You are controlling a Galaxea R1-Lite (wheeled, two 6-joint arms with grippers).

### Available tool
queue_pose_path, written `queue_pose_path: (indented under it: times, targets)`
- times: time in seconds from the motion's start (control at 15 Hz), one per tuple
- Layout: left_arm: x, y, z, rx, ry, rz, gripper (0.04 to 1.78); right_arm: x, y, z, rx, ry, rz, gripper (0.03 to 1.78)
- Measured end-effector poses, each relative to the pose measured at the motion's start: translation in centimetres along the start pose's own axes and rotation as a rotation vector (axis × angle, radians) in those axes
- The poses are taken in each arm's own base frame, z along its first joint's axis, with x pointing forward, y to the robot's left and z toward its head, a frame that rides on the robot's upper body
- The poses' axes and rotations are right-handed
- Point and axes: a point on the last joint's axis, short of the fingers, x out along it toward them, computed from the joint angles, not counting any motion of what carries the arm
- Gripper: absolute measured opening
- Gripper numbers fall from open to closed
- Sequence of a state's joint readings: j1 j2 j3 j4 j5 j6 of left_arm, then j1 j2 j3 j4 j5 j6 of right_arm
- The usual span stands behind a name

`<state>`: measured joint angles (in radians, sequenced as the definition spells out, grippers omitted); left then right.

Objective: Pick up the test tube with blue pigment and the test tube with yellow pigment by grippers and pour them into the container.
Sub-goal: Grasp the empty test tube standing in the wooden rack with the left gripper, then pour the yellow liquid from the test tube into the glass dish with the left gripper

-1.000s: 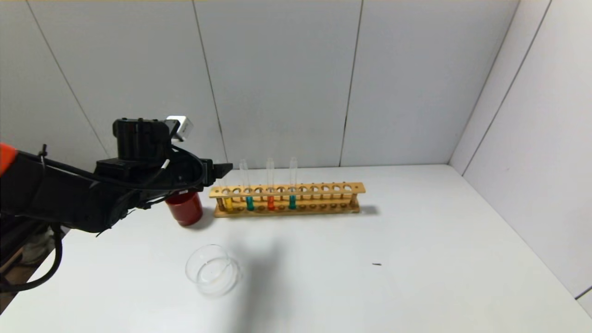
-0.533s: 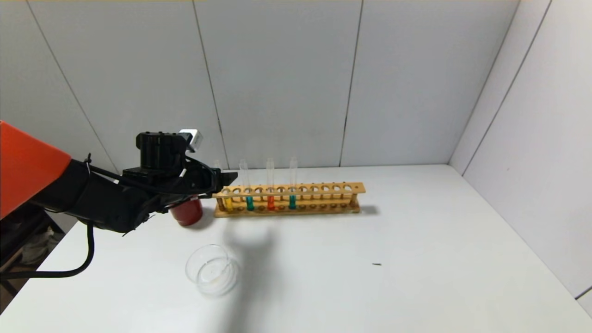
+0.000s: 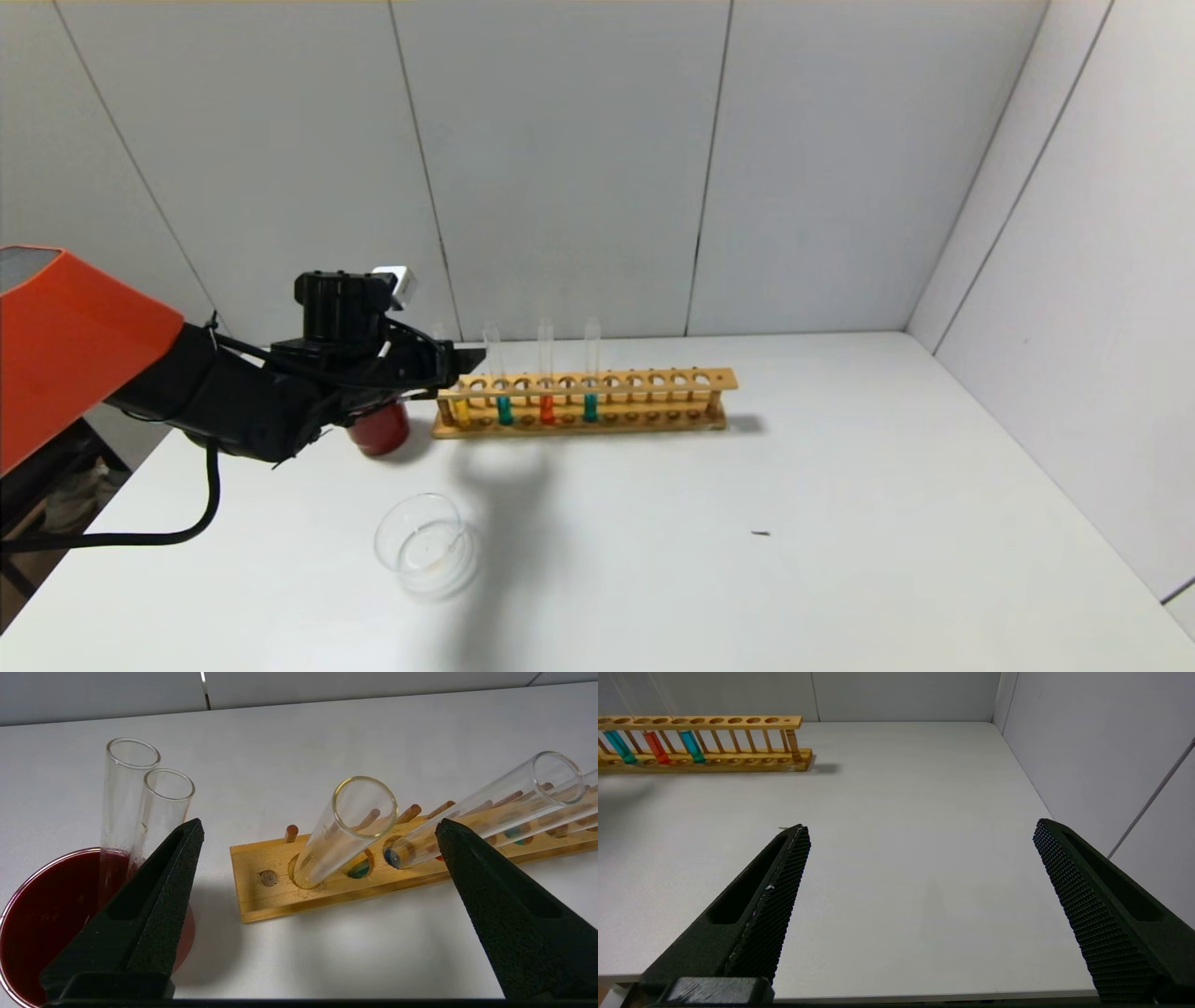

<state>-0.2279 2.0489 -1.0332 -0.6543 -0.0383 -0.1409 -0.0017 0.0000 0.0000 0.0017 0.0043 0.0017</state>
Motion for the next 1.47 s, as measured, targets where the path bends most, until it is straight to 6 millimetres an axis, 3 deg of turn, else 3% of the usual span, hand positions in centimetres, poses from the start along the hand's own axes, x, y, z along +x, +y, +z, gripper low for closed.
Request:
queue_pose_path:
  times: [0.27, 0.47, 0.6, 0.87, 1.0, 1.47]
  targets:
    - [0.4, 0.1, -0.2, 0.001, 0.005, 0.001, 1.74, 0.0, 0.0, 0.0, 0.000, 0.000, 0.000, 1.75]
    - [0.6, 0.1, -0.2, 0.001, 0.004, 0.001, 1.58, 0.0, 0.0, 0.0, 0.000, 0.000, 0.000, 1.75]
    - [0.9, 0.1, -0.3, 0.002, 0.007, 0.002, 1.35, 0.0, 0.0, 0.0, 0.000, 0.000, 0.000, 1.75]
    - [1.3, 0.1, -0.5, 0.002, 0.010, 0.000, 0.63, 0.0, 0.0, 0.0, 0.000, 0.000, 0.000, 1.75]
    - [1.6, 0.1, -0.5, 0.002, 0.007, -0.002, 0.37, 0.0, 0.0, 0.0, 0.000, 0.000, 0.000, 1.75]
    - [1.2, -0.1, 0.7, 0.009, -0.020, -0.004, 0.31, 0.0, 0.0, 0.0, 0.000, 0.000, 0.000, 1.75]
